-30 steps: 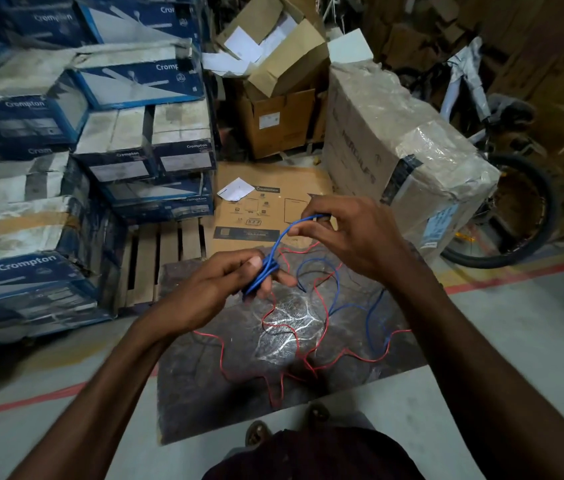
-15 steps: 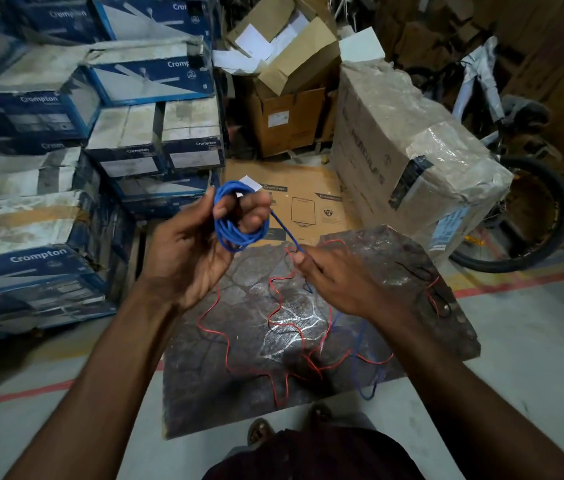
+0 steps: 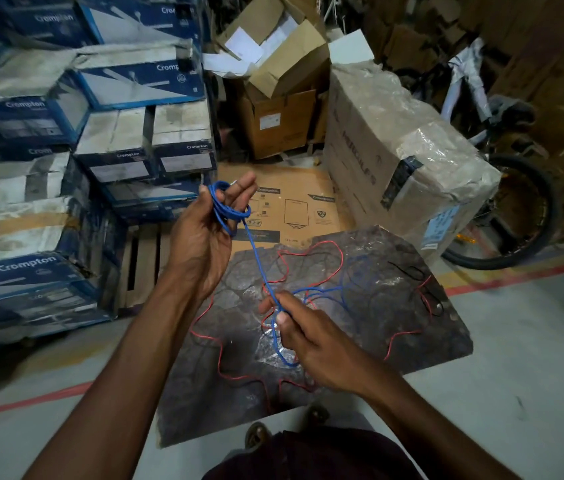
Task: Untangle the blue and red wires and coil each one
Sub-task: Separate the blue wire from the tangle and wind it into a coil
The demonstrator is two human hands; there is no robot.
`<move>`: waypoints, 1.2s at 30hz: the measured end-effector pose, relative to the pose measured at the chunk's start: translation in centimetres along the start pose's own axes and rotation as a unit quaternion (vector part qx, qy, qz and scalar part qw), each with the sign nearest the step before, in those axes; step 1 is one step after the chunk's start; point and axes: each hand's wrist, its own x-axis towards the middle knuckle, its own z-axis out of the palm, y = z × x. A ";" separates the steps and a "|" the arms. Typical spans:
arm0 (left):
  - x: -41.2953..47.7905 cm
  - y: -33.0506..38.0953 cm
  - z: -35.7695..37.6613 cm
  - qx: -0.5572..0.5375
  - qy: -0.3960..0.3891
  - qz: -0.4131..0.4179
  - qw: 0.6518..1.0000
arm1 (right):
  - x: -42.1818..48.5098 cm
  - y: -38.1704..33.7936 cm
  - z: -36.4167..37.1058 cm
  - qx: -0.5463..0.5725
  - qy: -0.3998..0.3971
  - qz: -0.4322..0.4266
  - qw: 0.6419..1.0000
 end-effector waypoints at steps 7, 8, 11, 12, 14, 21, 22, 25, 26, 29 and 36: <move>-1.5 -2.3 -0.4 0.479 0.005 0.109 0.871 | -1.0 -4.2 -2.1 -0.093 0.092 0.038 0.991; -2.0 -2.2 -0.3 0.558 -0.025 0.137 0.818 | -1.0 -4.8 -2.5 -0.074 0.101 0.055 0.991; -2.9 -1.5 0.3 0.677 -0.118 0.173 0.706 | -0.9 -6.1 -4.8 -0.067 0.101 0.078 0.990; -3.1 -1.3 0.4 0.694 -0.148 0.172 0.684 | -0.9 -6.4 -5.8 -0.083 0.100 0.074 0.989; -3.4 -1.0 0.5 0.718 -0.202 0.153 0.649 | -0.9 -6.8 -7.6 -0.116 0.104 0.059 0.986; -4.6 0.2 0.9 0.713 -0.318 0.077 0.620 | 1.9 -8.0 -13.0 -0.138 0.225 -0.001 0.964; -4.8 0.4 1.0 0.696 -0.326 0.063 0.636 | 2.5 -7.9 -13.7 -0.124 0.238 -0.006 0.963; -5.0 1.0 1.2 0.633 -0.333 0.011 0.699 | 4.6 -7.2 -14.7 0.003 0.246 -0.001 0.969; -5.0 1.2 1.4 0.607 -0.329 -0.014 0.724 | 5.3 -7.0 -14.7 0.075 0.250 0.008 0.965; -5.0 1.9 2.3 0.488 -0.316 -0.075 0.810 | 7.3 -6.4 -14.7 0.171 0.264 0.043 0.948; -4.9 3.2 3.1 0.154 -0.293 -0.167 0.929 | 10.3 -2.3 -13.2 -0.011 0.265 0.033 0.964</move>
